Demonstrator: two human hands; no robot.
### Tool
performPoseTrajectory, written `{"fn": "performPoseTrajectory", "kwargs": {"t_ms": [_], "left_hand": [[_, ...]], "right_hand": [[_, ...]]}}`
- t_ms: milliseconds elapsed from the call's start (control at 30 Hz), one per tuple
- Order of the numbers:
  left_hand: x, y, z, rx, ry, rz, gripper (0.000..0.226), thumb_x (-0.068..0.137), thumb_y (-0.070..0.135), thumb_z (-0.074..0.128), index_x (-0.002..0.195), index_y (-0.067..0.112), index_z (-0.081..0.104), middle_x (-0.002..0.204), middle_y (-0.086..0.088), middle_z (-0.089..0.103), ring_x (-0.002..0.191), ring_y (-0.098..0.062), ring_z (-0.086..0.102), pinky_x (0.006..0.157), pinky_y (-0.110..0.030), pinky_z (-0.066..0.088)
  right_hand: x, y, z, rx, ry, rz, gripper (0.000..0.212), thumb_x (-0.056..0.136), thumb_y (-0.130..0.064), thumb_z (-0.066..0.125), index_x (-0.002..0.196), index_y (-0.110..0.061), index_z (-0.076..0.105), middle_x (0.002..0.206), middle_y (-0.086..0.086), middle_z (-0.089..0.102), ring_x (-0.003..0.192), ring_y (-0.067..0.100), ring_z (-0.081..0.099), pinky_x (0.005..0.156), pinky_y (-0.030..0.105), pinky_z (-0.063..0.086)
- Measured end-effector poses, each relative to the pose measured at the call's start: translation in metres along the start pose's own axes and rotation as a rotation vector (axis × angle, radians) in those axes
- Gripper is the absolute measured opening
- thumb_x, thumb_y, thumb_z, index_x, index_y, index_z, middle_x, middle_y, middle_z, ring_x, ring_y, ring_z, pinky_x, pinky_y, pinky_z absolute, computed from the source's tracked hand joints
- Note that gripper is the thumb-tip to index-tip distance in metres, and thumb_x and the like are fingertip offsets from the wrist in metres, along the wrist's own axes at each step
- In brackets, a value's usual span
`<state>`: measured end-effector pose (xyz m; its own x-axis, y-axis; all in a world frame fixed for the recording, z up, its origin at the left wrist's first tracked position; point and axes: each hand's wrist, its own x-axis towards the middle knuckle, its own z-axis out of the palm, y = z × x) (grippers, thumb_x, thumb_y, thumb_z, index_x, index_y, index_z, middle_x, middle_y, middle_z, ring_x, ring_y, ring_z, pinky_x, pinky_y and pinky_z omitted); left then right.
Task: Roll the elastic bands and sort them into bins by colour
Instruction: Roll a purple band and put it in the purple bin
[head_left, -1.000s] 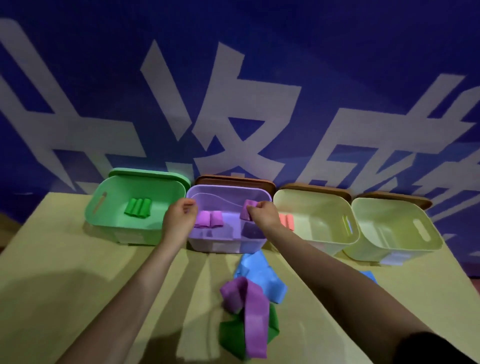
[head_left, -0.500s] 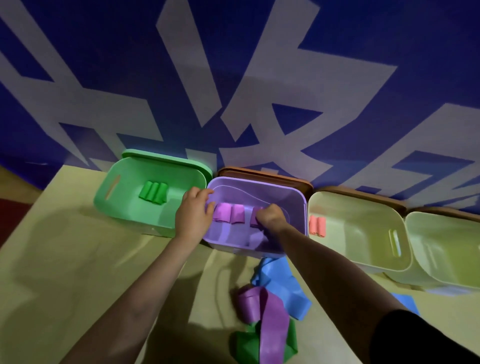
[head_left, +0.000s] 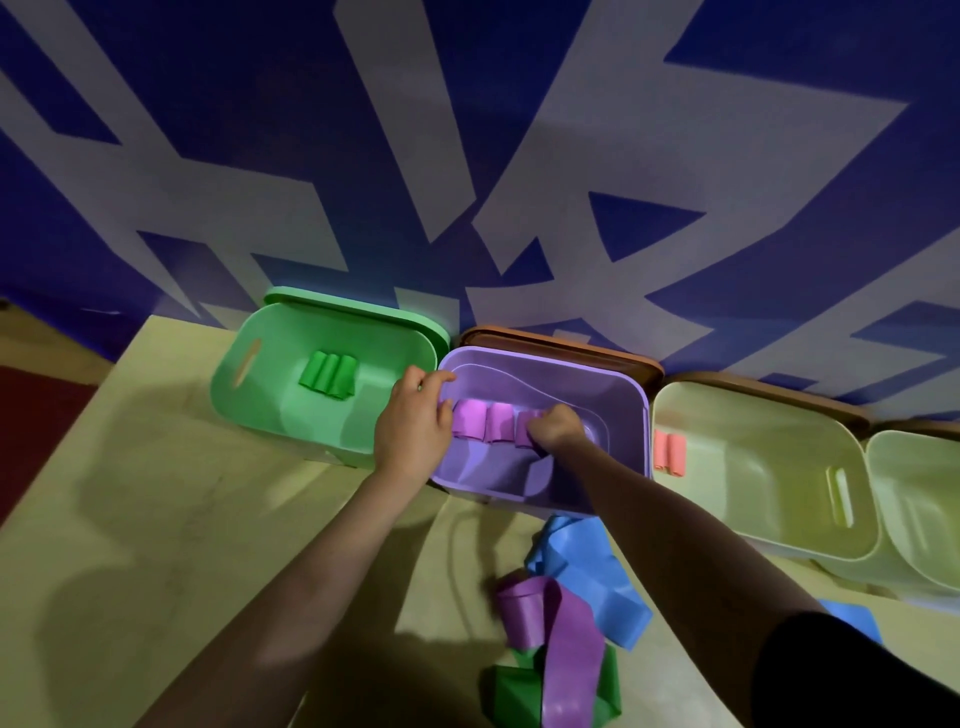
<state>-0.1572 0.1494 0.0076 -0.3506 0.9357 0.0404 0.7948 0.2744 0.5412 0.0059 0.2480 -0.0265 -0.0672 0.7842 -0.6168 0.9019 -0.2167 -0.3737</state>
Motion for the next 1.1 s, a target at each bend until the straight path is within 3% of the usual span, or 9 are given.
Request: {"fn": "performPoseTrajectory", "kwargs": {"t_ms": [233,467,767,1100], "left_hand": [[0.000,0.000,0.001,0.029,-0.001,-0.006,0.030,0.091,0.018,0.057,0.121,0.018,0.059,0.111,-0.009,0.050,0.096,-0.030,0.055,0.064,-0.036,0.043],[-0.001,0.001,0.000,0.029,-0.006,-0.015,0.030,0.091,0.018,0.056,0.121,0.018,0.059,0.111,-0.009,0.049,0.097,-0.030,0.055,0.065,-0.038,0.044],[-0.002,0.002,0.000,0.035,-0.008,-0.014,0.030,0.091,0.021,0.057,0.121,0.018,0.059,0.110,-0.008,0.050,0.095,-0.029,0.056,0.062,-0.032,0.038],[-0.001,0.005,0.001,0.078,0.003,-0.037,0.033,0.091,0.027,0.057,0.123,0.019,0.059,0.112,-0.006,0.050,0.097,-0.026,0.056,0.062,-0.031,0.038]], "right_hand": [[0.008,-0.002,0.005,-0.009,0.025,-0.032,0.032,0.095,-0.016,0.049,0.116,0.004,0.063,0.121,0.021,0.062,0.115,0.034,0.057,0.095,0.033,0.043],[0.010,0.003,0.009,0.121,0.069,-0.015,0.025,0.090,-0.012,0.055,0.106,0.001,0.067,0.112,0.020,0.067,0.106,0.035,0.061,0.087,0.033,0.046],[0.012,0.018,0.009,0.327,0.095,0.082,0.032,0.087,-0.026,0.066,0.111,-0.005,0.066,0.112,0.013,0.068,0.105,0.028,0.063,0.080,0.028,0.048],[0.012,0.016,0.008,0.287,0.139,0.078,0.028,0.091,-0.020,0.060,0.111,-0.002,0.066,0.112,0.016,0.066,0.106,0.030,0.062,0.070,0.023,0.040]]}}
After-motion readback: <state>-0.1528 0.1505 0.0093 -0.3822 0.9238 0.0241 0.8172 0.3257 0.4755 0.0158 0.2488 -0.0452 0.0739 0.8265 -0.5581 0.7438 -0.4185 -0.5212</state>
